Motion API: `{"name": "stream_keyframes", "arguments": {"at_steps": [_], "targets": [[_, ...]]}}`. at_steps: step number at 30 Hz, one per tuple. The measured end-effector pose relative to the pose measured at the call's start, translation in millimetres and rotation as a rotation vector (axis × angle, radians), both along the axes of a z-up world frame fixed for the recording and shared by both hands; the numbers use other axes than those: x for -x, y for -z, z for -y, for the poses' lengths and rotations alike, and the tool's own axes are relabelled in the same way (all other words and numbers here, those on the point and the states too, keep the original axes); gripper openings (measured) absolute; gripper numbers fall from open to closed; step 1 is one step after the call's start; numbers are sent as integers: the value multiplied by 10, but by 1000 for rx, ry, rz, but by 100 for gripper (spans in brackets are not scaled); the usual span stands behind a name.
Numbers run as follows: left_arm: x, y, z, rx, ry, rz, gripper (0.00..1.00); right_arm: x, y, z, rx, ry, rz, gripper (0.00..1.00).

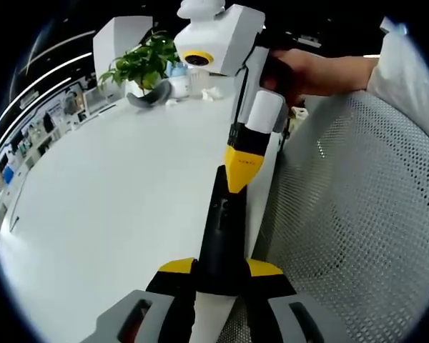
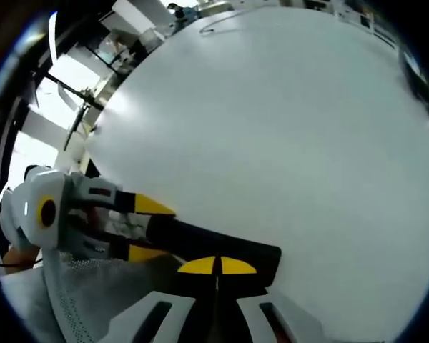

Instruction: Press the specified remote control buttons in sequence, fully releasing each button before pressing the next.

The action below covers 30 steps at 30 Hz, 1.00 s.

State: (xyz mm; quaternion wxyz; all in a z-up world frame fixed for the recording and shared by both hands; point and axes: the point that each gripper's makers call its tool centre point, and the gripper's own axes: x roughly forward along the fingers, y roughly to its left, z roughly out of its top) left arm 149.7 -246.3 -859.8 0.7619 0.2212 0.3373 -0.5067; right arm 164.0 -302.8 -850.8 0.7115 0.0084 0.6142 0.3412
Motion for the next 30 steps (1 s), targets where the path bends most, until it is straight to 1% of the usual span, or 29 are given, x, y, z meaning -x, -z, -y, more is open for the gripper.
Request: {"name": "stream_keyframes", "arguments": {"at_steps": [7,12,25,30], "targets": [[1,-2,1,1,0,0,25,35,3,34,18,-7,-9,0],[2,-3,3,1,2,0,25,35,9,61,22,8,-21,0],[2,-3,3,3,9,2,25,17,10,87,32,18,-23,0],[5,-4,8,8,13,3,25,30,27,87,47,16,-22,0]]}}
